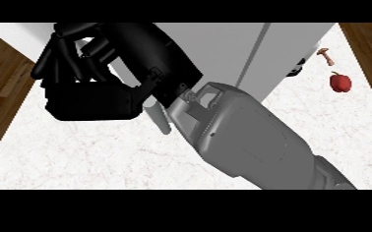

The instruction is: Pick up the wine, place it into the cabinet and close the cabinet

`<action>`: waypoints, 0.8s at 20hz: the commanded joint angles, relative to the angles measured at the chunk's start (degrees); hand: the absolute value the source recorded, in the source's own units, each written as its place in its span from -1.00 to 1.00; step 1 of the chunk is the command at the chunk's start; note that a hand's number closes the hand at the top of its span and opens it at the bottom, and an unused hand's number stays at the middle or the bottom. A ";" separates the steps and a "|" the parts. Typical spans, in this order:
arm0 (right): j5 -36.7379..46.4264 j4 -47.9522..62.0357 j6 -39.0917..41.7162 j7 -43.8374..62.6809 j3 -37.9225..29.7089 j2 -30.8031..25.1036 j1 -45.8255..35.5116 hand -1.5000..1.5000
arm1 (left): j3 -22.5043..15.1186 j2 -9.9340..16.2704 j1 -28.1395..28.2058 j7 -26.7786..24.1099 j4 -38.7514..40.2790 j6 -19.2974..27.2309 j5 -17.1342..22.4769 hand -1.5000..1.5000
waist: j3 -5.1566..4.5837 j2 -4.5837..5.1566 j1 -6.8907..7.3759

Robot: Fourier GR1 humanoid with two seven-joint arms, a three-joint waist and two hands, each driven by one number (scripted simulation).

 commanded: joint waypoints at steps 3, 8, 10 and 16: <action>-12.52 8.82 19.21 4.45 -0.11 -0.37 -2.58 1.00 | 1.65 -1.35 0.50 -1.62 0.47 -4.19 -1.09 -1.00 | -0.05 0.24 0.85; -19.05 17.67 31.05 7.22 1.64 0.29 -5.93 1.00 | 2.86 -2.60 -0.34 0.63 1.74 -5.45 -0.54 -1.00 | -0.08 0.19 0.06; -19.89 22.15 34.45 5.69 2.28 0.29 -5.20 1.00 | 4.76 -2.05 -0.21 1.50 3.75 -7.74 -0.10 -1.00 | -0.06 0.14 -0.20; -24.17 32.05 38.73 0.16 -0.30 0.30 -6.85 1.00 | 9.38 -2.07 2.86 3.35 1.13 -8.95 0.42 -1.00 | 0.06 -0.15 0.20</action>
